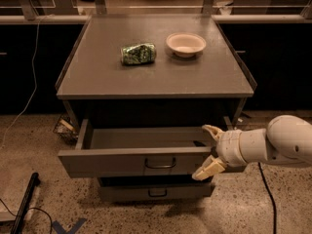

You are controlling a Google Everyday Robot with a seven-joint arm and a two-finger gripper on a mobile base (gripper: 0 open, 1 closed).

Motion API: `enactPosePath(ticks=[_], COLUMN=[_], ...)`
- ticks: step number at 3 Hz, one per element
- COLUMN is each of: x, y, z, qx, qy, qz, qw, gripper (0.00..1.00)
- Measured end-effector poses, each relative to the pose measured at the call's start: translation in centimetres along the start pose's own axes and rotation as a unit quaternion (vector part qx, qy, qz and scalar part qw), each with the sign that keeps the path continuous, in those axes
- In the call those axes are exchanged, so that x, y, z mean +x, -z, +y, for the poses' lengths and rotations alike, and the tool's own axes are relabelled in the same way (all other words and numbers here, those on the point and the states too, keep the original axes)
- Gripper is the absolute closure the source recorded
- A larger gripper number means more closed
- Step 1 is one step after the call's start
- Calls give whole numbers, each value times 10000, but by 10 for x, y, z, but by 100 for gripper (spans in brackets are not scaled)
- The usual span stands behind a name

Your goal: Open top drawer

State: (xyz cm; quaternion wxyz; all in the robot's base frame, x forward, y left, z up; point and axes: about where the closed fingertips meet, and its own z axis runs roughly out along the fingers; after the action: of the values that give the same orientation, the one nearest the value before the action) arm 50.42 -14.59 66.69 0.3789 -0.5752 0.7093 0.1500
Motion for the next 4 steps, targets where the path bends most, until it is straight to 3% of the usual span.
enactPosePath(ticks=[1,3,4], x=[0,19,18], y=[0,37,46], z=[0,44,52], qx=[0,8,2], qy=[0,-128,-135], qz=[0,-173,-209], qw=[10000,9998,9997], gripper=[31,77,99])
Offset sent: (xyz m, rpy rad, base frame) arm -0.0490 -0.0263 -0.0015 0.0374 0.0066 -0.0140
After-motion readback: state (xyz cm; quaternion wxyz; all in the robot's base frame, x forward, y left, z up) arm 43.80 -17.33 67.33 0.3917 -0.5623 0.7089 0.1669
